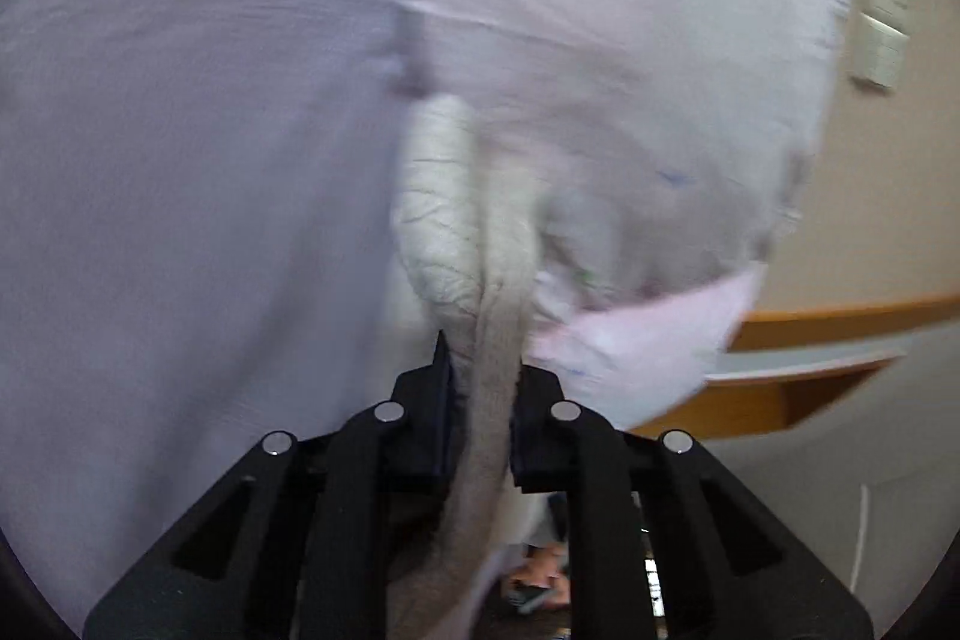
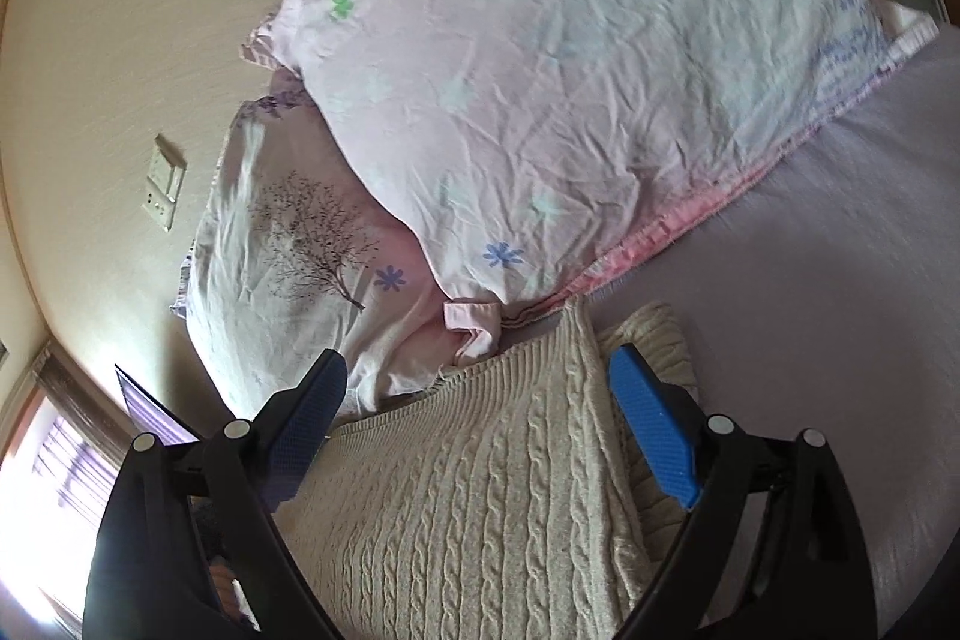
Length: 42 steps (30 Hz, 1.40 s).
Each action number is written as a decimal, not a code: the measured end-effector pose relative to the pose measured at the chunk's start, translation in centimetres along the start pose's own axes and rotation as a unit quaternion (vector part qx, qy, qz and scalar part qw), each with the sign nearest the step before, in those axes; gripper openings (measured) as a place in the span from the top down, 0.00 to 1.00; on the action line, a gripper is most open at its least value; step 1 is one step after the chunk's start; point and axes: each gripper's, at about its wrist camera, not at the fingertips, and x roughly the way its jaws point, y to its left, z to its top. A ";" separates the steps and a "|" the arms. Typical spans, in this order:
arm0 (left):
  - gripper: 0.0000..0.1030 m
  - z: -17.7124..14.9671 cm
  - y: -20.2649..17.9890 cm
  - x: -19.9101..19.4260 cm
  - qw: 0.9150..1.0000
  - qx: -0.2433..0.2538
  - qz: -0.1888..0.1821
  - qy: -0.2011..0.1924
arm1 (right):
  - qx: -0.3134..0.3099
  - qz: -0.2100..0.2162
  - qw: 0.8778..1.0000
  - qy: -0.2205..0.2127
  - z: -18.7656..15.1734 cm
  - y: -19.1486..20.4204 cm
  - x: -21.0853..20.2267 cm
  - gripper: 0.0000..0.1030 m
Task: Fold small clothes
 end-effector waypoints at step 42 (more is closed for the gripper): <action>0.55 -14.5 -9.2 20.3 0.944 0.248 0.151 0.154 | -0.002 -0.034 0.983 0.181 -0.9 -3.3 4.0 0.59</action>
